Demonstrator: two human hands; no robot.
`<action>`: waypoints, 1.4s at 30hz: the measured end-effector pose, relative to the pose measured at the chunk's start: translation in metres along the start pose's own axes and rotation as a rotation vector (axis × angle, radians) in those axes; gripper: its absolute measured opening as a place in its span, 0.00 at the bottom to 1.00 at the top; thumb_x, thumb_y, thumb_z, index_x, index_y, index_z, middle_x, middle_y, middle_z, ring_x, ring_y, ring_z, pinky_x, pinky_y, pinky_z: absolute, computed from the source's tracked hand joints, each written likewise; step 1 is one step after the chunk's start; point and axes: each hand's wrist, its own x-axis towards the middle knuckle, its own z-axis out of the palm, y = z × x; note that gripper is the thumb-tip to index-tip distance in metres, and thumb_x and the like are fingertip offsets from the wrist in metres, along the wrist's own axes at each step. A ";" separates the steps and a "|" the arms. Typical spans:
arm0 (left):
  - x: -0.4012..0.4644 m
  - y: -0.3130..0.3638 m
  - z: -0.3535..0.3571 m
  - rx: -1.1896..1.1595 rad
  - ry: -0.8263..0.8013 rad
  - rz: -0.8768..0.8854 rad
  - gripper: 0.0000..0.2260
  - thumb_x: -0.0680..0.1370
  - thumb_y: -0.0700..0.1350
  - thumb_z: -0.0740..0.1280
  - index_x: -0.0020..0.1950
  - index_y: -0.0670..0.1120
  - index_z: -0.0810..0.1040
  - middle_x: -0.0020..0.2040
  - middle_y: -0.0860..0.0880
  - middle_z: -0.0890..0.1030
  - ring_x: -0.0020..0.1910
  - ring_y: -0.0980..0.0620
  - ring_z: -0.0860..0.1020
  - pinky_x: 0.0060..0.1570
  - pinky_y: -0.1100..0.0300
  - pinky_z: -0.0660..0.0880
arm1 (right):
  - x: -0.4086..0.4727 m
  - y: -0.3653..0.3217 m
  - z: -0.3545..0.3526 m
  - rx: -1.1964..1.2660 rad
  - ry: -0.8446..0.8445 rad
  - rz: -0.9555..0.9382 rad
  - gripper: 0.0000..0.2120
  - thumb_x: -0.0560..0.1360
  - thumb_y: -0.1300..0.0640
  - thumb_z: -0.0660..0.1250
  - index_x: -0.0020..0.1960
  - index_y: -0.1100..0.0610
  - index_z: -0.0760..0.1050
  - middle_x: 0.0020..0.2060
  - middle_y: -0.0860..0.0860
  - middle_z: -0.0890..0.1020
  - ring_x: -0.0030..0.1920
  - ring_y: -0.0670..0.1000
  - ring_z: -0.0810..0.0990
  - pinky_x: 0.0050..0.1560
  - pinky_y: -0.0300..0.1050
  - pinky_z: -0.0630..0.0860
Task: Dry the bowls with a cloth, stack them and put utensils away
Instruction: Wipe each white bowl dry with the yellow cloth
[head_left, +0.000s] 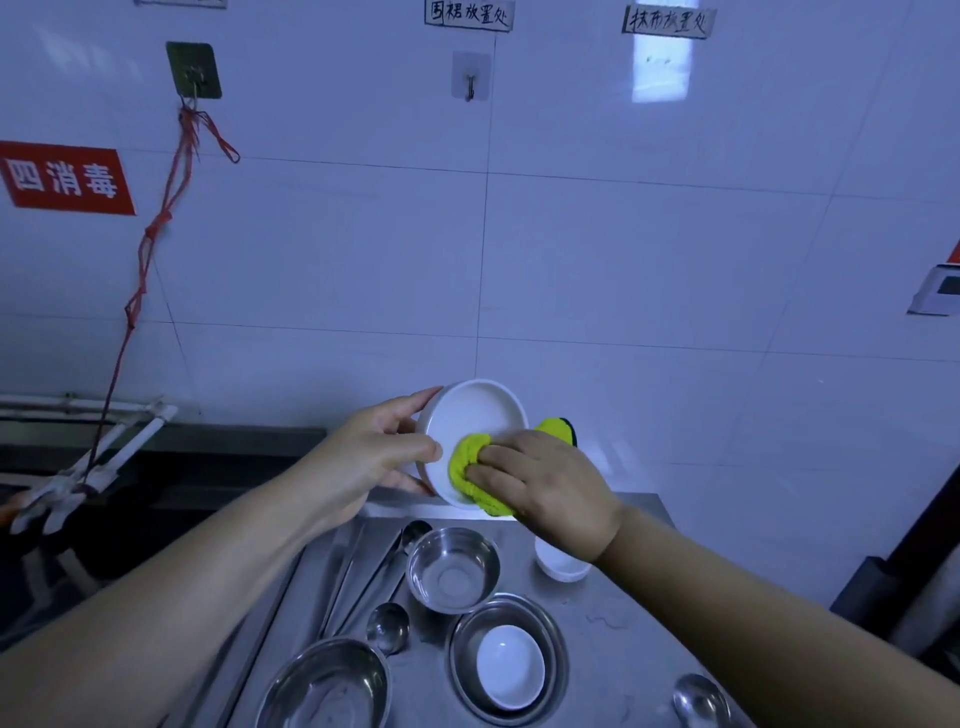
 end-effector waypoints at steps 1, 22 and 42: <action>0.001 0.001 -0.001 0.039 -0.003 0.012 0.29 0.63 0.42 0.70 0.64 0.55 0.75 0.54 0.40 0.77 0.48 0.45 0.81 0.46 0.51 0.80 | 0.001 0.003 -0.002 0.005 -0.013 0.008 0.10 0.72 0.67 0.68 0.53 0.58 0.77 0.44 0.54 0.81 0.40 0.57 0.76 0.41 0.48 0.72; -0.004 -0.017 0.018 0.316 0.179 0.120 0.10 0.75 0.33 0.67 0.43 0.48 0.82 0.39 0.51 0.85 0.39 0.55 0.81 0.43 0.63 0.76 | -0.007 -0.005 -0.014 0.417 0.152 0.579 0.36 0.63 0.68 0.67 0.69 0.50 0.65 0.66 0.46 0.70 0.66 0.51 0.68 0.68 0.39 0.62; -0.014 0.002 0.027 -0.285 0.229 0.180 0.14 0.77 0.31 0.60 0.41 0.43 0.83 0.38 0.49 0.85 0.36 0.55 0.82 0.34 0.64 0.78 | 0.012 -0.024 -0.009 1.169 0.321 1.151 0.20 0.77 0.63 0.60 0.66 0.49 0.74 0.64 0.44 0.76 0.66 0.44 0.73 0.70 0.53 0.66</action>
